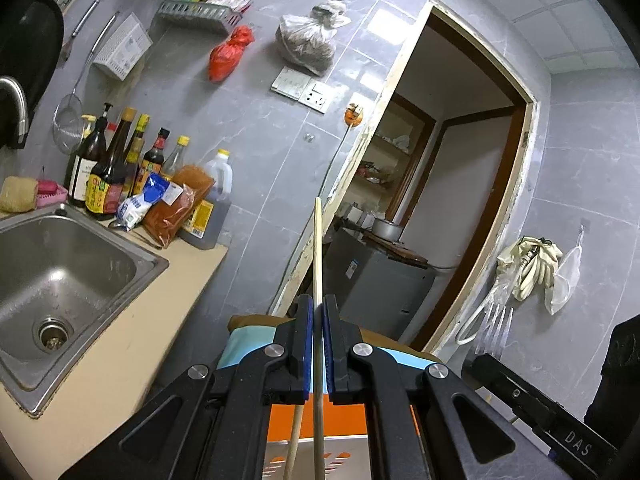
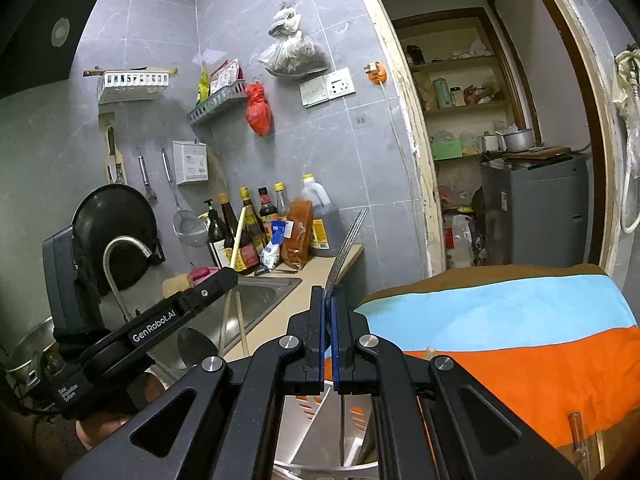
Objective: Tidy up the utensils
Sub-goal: 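Lift and carry the chopstick and fork over the white basket with both tools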
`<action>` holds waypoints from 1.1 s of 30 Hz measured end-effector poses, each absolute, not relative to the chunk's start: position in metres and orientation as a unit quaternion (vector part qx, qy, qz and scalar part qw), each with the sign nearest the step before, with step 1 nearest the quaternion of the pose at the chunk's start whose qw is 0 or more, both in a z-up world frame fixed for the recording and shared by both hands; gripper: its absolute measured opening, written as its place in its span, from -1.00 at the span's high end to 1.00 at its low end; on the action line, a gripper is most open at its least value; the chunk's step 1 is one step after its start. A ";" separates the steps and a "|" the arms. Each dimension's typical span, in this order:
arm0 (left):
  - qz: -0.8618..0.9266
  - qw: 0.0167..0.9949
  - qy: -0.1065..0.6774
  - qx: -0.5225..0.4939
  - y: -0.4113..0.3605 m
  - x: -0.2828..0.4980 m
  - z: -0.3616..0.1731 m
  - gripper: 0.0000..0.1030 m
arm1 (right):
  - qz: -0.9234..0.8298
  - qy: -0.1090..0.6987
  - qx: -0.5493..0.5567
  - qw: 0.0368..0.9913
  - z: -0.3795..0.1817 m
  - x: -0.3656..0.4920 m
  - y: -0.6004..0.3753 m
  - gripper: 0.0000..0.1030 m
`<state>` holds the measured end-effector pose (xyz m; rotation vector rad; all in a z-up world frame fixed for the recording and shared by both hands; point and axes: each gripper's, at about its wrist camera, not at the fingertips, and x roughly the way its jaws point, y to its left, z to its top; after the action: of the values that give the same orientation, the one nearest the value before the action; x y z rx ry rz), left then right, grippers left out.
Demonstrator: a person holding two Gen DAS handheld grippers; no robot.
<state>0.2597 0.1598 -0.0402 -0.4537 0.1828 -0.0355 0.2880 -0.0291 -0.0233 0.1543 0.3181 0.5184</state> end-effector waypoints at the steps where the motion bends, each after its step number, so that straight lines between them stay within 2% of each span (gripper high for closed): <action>1: -0.018 0.970 0.090 -0.223 0.159 0.259 -0.040 0.90 | 0.256 0.156 0.075 0.951 -0.022 0.289 -0.029 0.94; 14: -0.009 0.982 0.077 -0.174 0.147 0.248 -0.037 0.90 | 0.264 0.151 0.077 0.949 -0.023 0.286 -0.028 0.94; 33: 0.003 0.976 0.056 -0.210 0.156 0.240 -0.033 0.90 | 0.266 0.139 0.095 0.949 -0.026 0.282 -0.031 0.94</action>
<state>0.2401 0.1562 -0.0328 -0.4244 0.1136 0.0059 0.2817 -0.0306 -0.0256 0.1938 0.2835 0.5402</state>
